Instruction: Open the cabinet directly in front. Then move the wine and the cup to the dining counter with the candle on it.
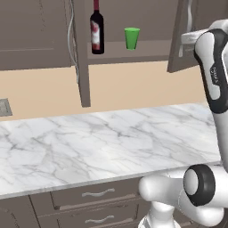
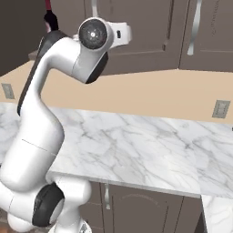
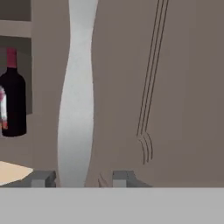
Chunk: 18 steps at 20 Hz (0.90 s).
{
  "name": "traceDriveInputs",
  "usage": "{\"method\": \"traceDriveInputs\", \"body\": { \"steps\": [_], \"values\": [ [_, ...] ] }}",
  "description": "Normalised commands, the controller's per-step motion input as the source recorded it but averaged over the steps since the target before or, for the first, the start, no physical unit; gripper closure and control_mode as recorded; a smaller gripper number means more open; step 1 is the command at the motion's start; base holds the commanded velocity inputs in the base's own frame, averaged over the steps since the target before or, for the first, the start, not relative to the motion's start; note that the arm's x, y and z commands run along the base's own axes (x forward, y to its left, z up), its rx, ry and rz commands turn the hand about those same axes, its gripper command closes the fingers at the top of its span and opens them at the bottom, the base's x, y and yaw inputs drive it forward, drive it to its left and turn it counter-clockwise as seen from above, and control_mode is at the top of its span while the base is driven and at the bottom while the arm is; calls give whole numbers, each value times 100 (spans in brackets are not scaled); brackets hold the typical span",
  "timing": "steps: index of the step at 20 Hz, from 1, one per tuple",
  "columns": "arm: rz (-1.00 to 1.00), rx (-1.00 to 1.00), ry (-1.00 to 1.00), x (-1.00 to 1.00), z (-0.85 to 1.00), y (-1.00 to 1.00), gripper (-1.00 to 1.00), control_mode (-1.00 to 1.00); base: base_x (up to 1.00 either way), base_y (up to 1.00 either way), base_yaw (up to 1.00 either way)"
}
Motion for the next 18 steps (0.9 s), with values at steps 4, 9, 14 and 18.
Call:
{"method": "traceDriveInputs", "body": {
  "steps": [4, 9, 14, 18],
  "values": [
    [-9, 5, -21, -100, 17, -100, 100, -100, 0, 0, 0],
    [0, 6, -17, -37, -3, -41, -100, -100, 0, 0, 0],
    [1, 3, 1, -54, -41, 11, -100, -100, 0, 0, 0],
    [4, -14, -9, -95, -36, 90, -100, -100, 0, 0, 0]
  ]
}}
